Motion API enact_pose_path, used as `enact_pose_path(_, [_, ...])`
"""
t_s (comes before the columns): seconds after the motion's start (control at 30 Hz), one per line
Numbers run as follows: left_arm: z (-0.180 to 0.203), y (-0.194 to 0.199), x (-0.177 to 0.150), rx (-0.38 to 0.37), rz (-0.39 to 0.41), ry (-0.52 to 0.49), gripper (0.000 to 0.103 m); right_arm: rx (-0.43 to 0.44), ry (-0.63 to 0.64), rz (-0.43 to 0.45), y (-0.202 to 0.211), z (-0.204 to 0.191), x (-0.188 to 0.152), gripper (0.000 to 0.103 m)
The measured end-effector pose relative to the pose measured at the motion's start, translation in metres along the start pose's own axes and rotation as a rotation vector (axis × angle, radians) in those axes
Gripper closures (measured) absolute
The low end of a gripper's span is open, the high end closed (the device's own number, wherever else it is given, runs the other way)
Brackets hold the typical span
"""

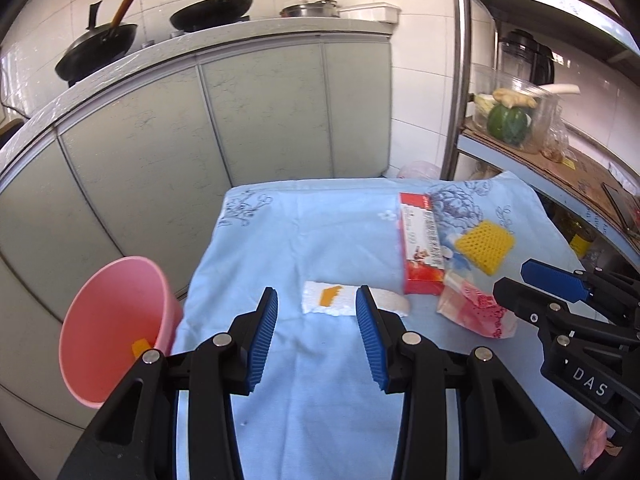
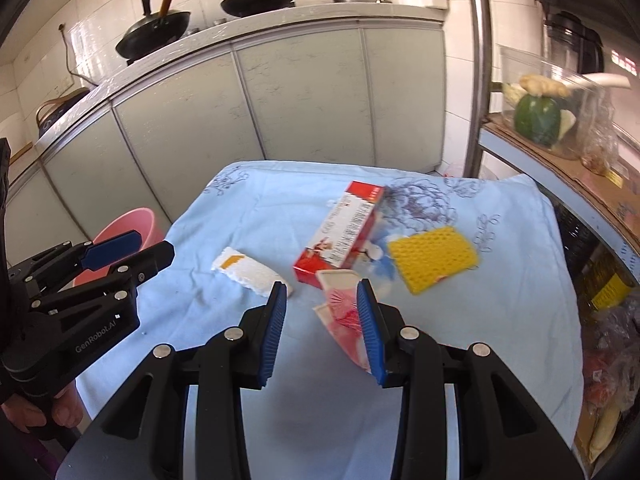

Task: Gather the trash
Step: 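Move both open tools back toward the white foam strip and red box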

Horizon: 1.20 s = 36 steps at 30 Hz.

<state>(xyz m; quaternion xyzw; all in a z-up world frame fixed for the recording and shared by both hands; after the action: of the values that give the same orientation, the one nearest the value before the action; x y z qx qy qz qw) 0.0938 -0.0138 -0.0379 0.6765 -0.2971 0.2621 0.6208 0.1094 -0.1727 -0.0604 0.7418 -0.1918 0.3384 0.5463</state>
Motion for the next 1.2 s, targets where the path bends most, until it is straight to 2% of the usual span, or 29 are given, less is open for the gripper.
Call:
enact_pose_path(0.43, [0.036, -0.012, 0.001, -0.064, -0.017, -0.053, 0.063, -0.062, -0.076, 0.002, 0.010, 0.039, -0.010, 0.066])
enact_pose_path(0.77, [0.048, -0.022, -0.007, -0.094, -0.048, -0.082, 0.063, -0.076, -0.109, -0.015, 0.009, 0.055, -0.020, 0.066])
enact_pose_path(0.97, [0.030, -0.032, -0.020, -0.145, -0.096, -0.046, 0.063, -0.070, -0.119, -0.032, 0.009, 0.064, -0.031, 0.066])
enact_pose_path(1.2, [-0.002, -0.042, -0.036, -0.187, -0.149, 0.046, 0.060, 0.035, -0.074, -0.048, 0.004, 0.046, -0.030, 0.066])
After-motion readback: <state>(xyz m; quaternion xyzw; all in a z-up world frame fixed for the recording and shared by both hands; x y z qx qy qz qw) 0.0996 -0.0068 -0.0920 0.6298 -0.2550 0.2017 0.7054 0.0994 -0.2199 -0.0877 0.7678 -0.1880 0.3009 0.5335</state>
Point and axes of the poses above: each gripper's, at about its wrist camera, not at the fingertips, and y roughly against the way its jaws point, z to its right, x to its top, the point moved 5 cm from there along -y, roughly the way its jaws point
